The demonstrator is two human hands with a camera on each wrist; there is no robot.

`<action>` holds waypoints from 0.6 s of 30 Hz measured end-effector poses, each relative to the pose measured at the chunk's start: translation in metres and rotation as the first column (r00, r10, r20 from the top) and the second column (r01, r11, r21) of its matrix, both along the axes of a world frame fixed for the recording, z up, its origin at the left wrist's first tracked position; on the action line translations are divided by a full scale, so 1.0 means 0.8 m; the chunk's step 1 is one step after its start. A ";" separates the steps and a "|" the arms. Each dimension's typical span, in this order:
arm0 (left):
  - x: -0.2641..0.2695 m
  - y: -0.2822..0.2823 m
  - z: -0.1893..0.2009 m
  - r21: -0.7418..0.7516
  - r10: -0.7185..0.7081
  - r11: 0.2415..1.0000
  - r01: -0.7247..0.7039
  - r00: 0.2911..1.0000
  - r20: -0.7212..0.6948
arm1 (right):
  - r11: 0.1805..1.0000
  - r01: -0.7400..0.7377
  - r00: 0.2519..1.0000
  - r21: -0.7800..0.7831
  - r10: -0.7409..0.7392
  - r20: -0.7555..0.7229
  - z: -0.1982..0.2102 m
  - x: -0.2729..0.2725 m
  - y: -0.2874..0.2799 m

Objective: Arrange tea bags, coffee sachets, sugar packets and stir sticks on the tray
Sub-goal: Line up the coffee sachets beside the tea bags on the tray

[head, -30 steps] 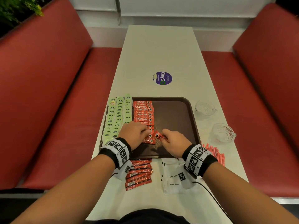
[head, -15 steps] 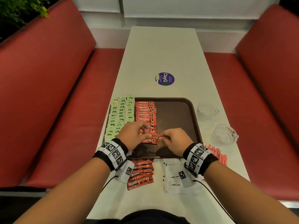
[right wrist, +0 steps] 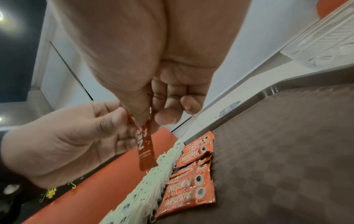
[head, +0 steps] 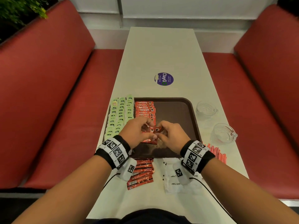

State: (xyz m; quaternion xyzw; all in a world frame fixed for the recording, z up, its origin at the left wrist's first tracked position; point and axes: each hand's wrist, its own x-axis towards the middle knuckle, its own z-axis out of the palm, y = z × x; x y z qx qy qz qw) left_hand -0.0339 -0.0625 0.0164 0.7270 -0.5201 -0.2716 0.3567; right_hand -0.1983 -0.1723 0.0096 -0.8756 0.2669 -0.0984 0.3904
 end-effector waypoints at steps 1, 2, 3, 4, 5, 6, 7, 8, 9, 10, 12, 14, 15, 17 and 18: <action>0.001 0.001 -0.003 0.034 -0.028 0.999 0.028 1.000 0.009 | 1.000 0.011 1.000 0.020 -0.012 0.017 -0.002 0.000 0.000; 0.001 0.003 -0.005 0.055 -0.052 0.997 0.051 0.999 0.017 | 0.999 0.012 1.000 0.032 -0.013 0.029 -0.003 0.001 0.000; 0.002 0.006 -0.006 0.062 -0.062 0.996 0.060 0.998 0.021 | 0.999 0.007 1.000 0.045 -0.008 0.029 -0.005 0.002 0.001; 0.002 0.008 -0.007 0.063 -0.059 0.996 0.058 0.998 0.018 | 0.998 0.004 1.000 0.061 -0.005 0.021 -0.007 0.003 0.002; 0.002 0.010 -0.008 0.064 -0.051 0.997 0.051 0.999 0.004 | 0.997 0.004 1.000 0.077 -0.005 0.008 -0.008 0.003 0.002; 0.002 0.011 -0.008 0.063 -0.044 0.997 0.045 0.999 -0.011 | 0.996 0.005 1.000 0.084 -0.004 -0.009 -0.009 0.002 0.002; 0.003 0.012 -0.009 0.057 -0.043 0.997 0.043 0.999 -0.016 | 0.997 0.003 1.000 0.079 0.000 -0.027 -0.009 0.002 0.002; 0.004 0.012 -0.010 0.051 -0.044 0.998 0.044 0.999 -0.003 | 0.998 -0.003 0.999 0.060 0.006 -0.052 -0.009 0.001 0.003; 0.005 0.012 -0.012 0.051 -0.046 0.998 0.044 0.999 0.029 | 1.000 -0.009 0.996 0.029 0.012 -0.087 -0.010 0.000 0.003; 0.008 0.010 -0.015 0.059 -0.052 0.997 0.047 0.996 0.078 | 1.000 -0.015 0.990 -0.002 0.015 -0.138 -0.012 -0.002 0.003; 0.013 0.005 -0.024 0.128 -0.090 0.990 0.063 0.971 0.219 | 0.998 -0.047 0.958 -0.047 0.032 -0.286 -0.015 -0.006 0.000; 0.012 0.002 -0.035 0.263 -0.148 0.963 0.054 0.925 0.351 | 0.988 -0.134 0.889 -0.079 0.085 -0.450 -0.019 -0.009 -0.001; 0.011 0.001 -0.040 0.327 -0.182 0.944 0.044 0.897 0.404 | 0.980 -0.182 0.848 -0.079 0.116 -0.517 -0.020 -0.010 0.000; 0.008 -0.001 -0.049 0.412 -0.241 0.911 0.025 0.842 0.483 | 0.969 -0.237 0.782 -0.063 0.152 -0.605 -0.023 -0.011 0.002; 0.006 -0.002 -0.052 0.432 -0.254 0.902 0.011 0.823 0.509 | 0.969 -0.241 0.762 -0.058 0.152 -0.630 -0.024 -0.010 0.003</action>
